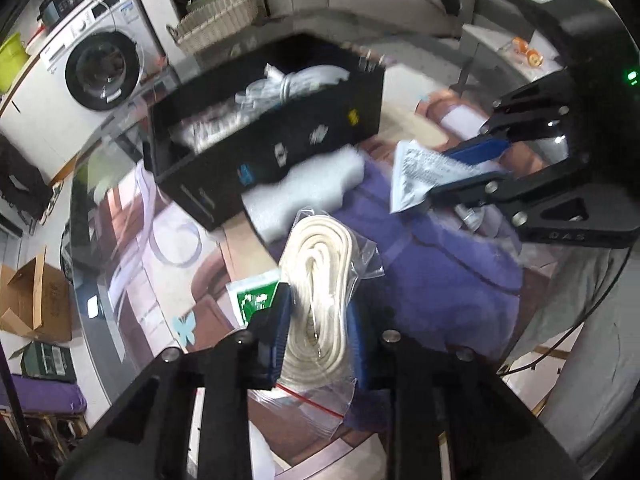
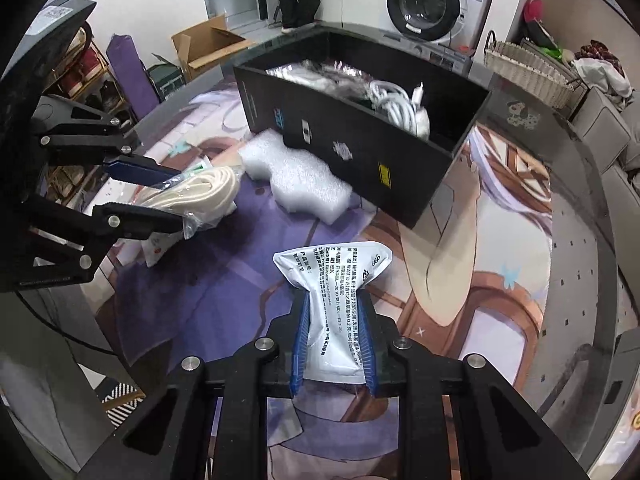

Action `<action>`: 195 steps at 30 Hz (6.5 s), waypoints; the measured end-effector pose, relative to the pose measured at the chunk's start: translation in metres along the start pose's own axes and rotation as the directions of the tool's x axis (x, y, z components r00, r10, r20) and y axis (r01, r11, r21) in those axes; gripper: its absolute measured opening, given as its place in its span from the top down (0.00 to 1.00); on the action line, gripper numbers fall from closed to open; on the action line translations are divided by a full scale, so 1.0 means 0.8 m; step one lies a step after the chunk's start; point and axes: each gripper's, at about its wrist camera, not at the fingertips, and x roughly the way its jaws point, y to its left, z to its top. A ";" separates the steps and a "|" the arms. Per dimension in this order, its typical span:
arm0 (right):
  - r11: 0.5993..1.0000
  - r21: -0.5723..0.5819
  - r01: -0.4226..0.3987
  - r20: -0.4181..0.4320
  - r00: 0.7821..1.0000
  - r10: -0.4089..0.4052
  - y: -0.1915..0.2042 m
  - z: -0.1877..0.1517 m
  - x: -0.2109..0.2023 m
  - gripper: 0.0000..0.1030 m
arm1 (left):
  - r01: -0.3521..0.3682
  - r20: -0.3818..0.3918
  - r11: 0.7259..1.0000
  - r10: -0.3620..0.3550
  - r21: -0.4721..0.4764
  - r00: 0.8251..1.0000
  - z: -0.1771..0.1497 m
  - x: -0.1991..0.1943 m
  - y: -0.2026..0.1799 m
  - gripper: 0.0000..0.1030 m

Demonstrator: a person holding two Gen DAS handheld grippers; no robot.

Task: Organize soft objects
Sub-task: 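Lift the rope bag and white packet and carry both over the black box, then lower the white packet into the box with the right tool while the left tool drops the rope bag in, then grasp the white foam piece with the right tool while the left tool grasps the green medicine packet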

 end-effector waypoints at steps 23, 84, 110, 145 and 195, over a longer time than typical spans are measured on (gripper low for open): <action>0.995 0.063 0.072 0.757 0.646 -0.095 0.013 -0.012 -0.194 0.78 | -0.106 0.683 0.978 0.202 -0.180 0.702 0.000 -0.170 0.027 0.78; 0.991 0.128 0.042 0.769 0.626 -0.126 0.021 -0.023 -0.191 0.78 | -0.158 0.774 0.973 0.229 -0.168 0.590 -0.040 -0.194 0.010 0.72; 0.977 0.205 0.051 0.716 0.673 -0.185 -0.034 0.135 -0.162 0.78 | -0.008 0.727 0.968 0.192 -0.249 0.659 0.080 -0.152 0.085 0.72; 0.956 0.292 0.006 0.267 0.960 -0.087 -0.097 0.159 0.018 0.77 | 0.015 0.271 0.932 0.091 -0.362 0.958 0.113 -0.003 0.102 0.71; 0.998 -0.055 -0.014 0.098 0.995 0.019 0.004 0.072 0.036 0.61 | -0.017 0.114 0.977 0.042 -0.210 0.993 -0.027 -0.014 0.050 0.13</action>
